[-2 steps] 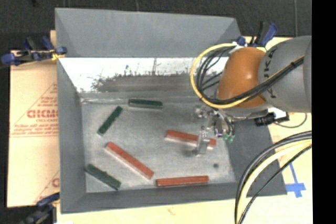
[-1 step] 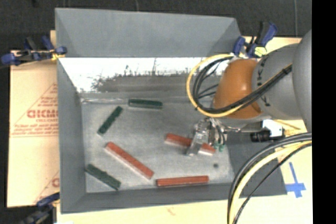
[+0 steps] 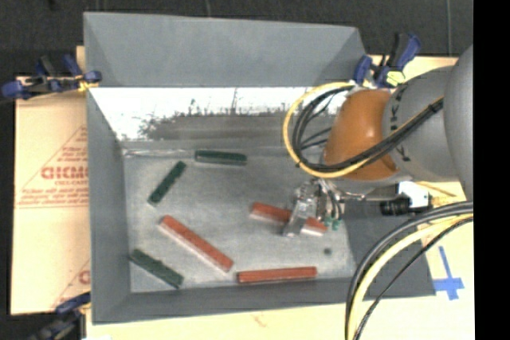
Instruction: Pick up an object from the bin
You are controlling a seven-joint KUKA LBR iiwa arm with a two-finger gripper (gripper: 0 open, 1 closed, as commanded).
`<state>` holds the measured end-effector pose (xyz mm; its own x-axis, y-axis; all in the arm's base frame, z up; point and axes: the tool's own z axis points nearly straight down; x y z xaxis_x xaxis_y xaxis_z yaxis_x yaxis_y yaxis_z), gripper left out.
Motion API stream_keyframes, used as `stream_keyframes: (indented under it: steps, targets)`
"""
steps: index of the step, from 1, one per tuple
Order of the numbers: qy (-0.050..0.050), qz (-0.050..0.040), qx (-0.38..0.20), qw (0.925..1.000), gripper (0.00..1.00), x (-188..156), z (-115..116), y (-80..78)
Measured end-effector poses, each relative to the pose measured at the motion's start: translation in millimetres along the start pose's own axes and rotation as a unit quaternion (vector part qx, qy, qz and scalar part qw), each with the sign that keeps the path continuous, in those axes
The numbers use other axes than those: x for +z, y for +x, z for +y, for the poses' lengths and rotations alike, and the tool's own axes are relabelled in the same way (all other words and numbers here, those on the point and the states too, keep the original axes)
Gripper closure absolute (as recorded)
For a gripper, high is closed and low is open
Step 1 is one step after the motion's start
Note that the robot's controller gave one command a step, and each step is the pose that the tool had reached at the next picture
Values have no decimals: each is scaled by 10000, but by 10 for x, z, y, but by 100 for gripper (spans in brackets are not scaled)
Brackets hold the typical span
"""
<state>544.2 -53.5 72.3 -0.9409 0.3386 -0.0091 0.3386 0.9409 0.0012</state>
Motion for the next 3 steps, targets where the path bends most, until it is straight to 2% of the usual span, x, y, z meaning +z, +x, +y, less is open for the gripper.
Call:
stream_keyframes:
  steps: [1,2,3]
  targets:
    - [1,3,-3,10000,100,-6,-1,-2]
    - [10,48,-9,10000,100,-73,-7,16]
    - [9,63,-15,10000,100,-286,-9,19]
